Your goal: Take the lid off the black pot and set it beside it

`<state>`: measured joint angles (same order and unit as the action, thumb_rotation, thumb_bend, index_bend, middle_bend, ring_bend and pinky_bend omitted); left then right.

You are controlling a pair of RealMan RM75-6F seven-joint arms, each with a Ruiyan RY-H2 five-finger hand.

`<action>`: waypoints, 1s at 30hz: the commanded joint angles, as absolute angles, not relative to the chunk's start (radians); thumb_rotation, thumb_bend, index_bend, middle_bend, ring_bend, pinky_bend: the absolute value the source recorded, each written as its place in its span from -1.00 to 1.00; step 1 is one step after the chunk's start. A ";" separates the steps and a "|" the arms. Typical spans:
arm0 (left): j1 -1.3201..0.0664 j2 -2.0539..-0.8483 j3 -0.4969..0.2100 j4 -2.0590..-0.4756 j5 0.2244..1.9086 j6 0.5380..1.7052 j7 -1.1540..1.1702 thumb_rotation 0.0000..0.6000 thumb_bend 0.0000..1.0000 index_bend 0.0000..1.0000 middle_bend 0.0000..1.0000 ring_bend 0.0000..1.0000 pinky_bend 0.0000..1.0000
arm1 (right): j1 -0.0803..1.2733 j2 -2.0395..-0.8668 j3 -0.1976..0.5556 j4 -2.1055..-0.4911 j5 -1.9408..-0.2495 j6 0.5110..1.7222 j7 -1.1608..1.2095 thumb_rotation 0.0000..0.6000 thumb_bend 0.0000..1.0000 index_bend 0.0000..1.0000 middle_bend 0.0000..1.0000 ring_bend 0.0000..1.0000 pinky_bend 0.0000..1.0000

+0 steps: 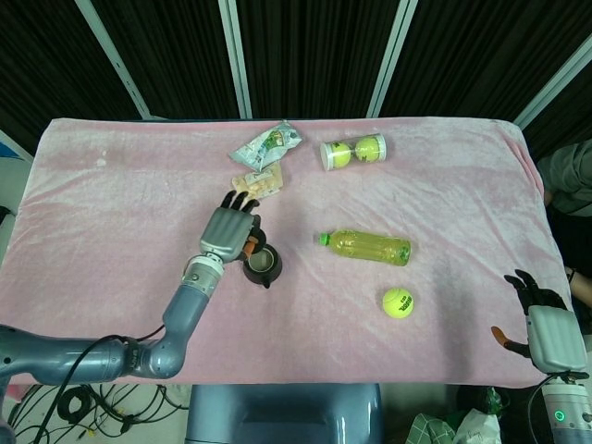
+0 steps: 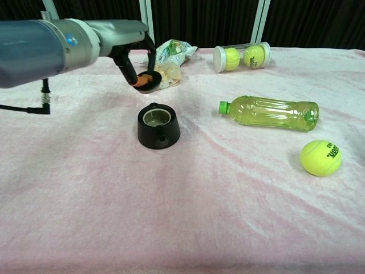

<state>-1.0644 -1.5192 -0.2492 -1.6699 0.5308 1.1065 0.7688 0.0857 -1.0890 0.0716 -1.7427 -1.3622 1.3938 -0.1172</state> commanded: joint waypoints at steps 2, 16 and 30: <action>-1.001 -1.413 -0.206 -1.736 0.533 1.124 0.757 1.00 -0.03 0.24 -0.67 -1.00 -1.00 | 0.085 -1.090 0.073 -1.743 -1.360 1.395 -0.119 1.00 -0.76 -0.61 -0.76 -0.43 -0.55; -0.946 -1.494 -0.130 -1.488 0.615 0.919 0.587 1.00 -0.04 0.24 -0.69 -1.00 -1.00 | 0.086 -1.094 0.075 -1.741 -1.352 1.396 -0.132 1.00 -0.76 -0.61 -0.76 -0.43 -0.55; -0.961 -1.591 -0.098 -1.350 0.604 0.854 0.604 1.00 -0.44 -0.30 -0.85 -1.00 -1.00 | 0.085 -1.091 0.074 -1.742 -1.357 1.397 -0.126 1.00 -0.76 -0.61 -0.76 -0.43 -0.55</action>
